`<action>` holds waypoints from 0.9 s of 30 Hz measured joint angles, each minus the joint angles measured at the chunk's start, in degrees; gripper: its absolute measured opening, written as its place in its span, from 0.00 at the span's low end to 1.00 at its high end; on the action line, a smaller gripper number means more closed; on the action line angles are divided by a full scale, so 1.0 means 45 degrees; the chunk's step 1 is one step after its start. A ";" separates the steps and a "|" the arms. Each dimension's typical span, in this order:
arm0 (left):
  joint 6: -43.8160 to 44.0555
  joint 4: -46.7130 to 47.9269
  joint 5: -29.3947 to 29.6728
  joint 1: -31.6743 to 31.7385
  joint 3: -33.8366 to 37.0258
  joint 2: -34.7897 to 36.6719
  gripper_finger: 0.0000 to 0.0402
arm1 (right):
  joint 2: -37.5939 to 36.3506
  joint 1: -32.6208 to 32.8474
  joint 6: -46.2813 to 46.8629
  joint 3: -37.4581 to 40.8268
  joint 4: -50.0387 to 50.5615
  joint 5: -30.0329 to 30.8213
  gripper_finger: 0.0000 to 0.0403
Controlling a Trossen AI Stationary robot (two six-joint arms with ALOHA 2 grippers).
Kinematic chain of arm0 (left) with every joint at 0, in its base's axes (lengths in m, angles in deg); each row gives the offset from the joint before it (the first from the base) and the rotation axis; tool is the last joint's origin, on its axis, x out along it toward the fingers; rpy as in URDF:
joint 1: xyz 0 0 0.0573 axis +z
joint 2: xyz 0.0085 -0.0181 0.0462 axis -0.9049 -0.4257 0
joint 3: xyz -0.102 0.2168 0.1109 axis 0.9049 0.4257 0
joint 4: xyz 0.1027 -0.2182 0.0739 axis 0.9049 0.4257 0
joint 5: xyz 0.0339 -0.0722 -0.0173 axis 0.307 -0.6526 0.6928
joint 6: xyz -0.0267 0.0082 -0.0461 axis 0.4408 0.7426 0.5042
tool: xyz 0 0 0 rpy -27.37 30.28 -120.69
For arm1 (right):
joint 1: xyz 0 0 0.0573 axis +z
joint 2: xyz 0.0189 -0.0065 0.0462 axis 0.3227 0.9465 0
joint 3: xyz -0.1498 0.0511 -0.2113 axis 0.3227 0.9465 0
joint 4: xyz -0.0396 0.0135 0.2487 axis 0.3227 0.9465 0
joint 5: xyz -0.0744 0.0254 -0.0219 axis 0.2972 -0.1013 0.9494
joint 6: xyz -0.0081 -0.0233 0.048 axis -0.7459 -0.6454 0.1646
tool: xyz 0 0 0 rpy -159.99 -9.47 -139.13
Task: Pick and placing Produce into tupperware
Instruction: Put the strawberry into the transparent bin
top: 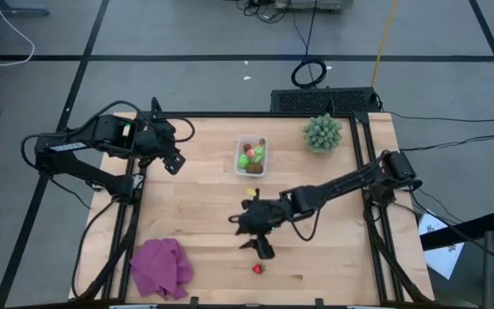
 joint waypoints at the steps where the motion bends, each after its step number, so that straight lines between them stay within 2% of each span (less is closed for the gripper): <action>1: -0.0007 -0.0010 -0.0102 0.0000 0.0000 -0.0001 0.57 | -0.0001 -0.0093 -0.0066 -0.0267 -0.0012 -0.0006 0.50; 6: -0.0114 -0.0006 -0.0257 -0.0005 0.0000 0.0000 0.57 | -0.0023 -0.0254 -0.0304 -0.0857 0.0476 -0.0077 0.50; 14: -0.0114 -0.0017 -0.0279 -0.0010 0.0000 -0.0001 0.57 | 0.1370 0.0400 0.0924 -0.0823 0.4413 -0.0059 0.50; 17: -0.0109 -0.0031 -0.0251 -0.0010 0.0000 -0.0004 0.57 | 0.1721 0.0557 0.1178 -0.0817 0.5111 -0.0081 0.50; 27: -0.0012 -0.0041 -0.0212 -0.0010 0.0000 -0.0004 0.57 | 0.1986 0.1161 0.1769 -0.0828 0.4224 -0.0429 0.50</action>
